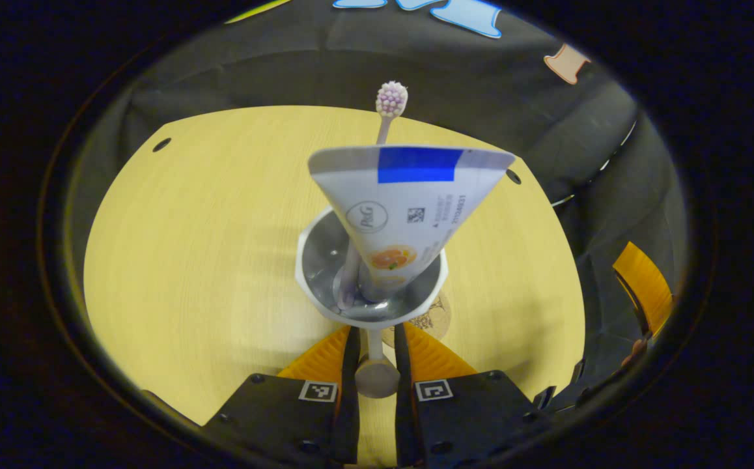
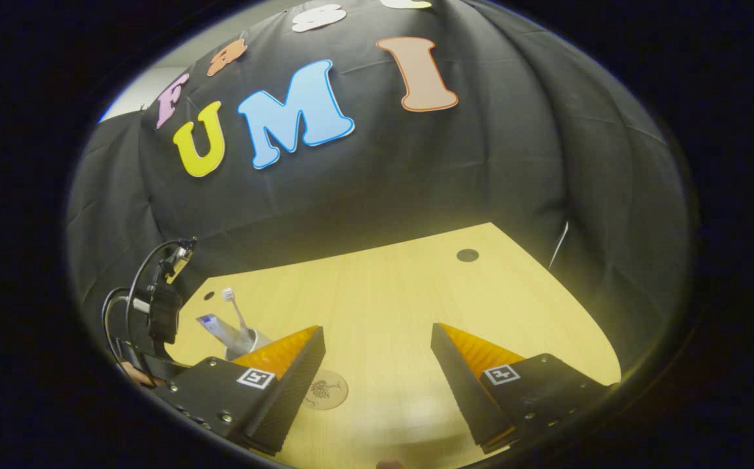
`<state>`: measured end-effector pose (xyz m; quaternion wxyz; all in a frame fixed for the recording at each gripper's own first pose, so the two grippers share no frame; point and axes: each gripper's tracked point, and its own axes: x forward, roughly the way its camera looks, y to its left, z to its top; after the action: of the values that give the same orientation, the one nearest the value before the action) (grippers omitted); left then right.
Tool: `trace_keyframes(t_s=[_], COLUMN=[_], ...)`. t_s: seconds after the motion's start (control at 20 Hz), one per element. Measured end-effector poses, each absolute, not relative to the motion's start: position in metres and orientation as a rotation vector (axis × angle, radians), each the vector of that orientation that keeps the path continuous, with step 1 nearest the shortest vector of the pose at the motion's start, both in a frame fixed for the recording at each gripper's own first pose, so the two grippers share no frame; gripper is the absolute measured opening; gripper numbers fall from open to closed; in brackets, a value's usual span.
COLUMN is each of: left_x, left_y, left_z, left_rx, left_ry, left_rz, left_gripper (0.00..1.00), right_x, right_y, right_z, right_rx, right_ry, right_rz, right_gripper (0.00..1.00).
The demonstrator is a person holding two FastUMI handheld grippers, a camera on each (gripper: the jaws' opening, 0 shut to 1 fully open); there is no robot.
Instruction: Put the toothbrush and toothpaste on the desktop into the cup, then pick up the cup and place it on the coaster on the desktop.
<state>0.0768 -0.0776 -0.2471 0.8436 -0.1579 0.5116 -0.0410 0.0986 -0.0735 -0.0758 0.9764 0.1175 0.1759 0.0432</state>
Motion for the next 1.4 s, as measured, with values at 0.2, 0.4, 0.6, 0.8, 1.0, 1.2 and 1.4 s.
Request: trace_keyframes(t_s=[0.2,0.4,0.6,0.8,1.0,1.2,1.4], left_x=[0.072,0.064,0.059,0.06,0.062,0.061,0.062], left_y=[-0.097,-0.108,-0.115,-0.117,-0.121,-0.124,-0.133], left_z=[-0.249,-0.254,-0.256,-0.263,-0.265,-0.266,-0.266], left_rx=[-0.292,-0.254,-0.228,-0.185,-0.161,-0.154,-0.18], left_ry=[1.102,1.123,1.138,1.151,1.155,1.163,1.148], left_rz=[-0.125,-0.138,-0.139,-0.121,-0.105,-0.095,-0.08], left_gripper=[0.29,0.29,0.29,0.28,0.28,0.31,0.35], right_x=[0.091,0.084,0.075,0.071,0.069,0.065,0.062], right_y=[-0.081,-0.089,-0.099,-0.103,-0.105,-0.099,-0.094], right_z=[-0.076,-0.077,-0.082,-0.085,-0.086,-0.091,-0.09], right_rx=[0.247,0.261,0.256,0.259,0.264,0.252,0.252], right_ry=[0.351,0.351,0.36,0.367,0.375,0.39,0.394], right_rz=[0.076,0.065,0.055,0.058,0.074,0.111,0.152], right_gripper=[1.0,1.0,1.0,1.0,1.0,1.0,1.0])
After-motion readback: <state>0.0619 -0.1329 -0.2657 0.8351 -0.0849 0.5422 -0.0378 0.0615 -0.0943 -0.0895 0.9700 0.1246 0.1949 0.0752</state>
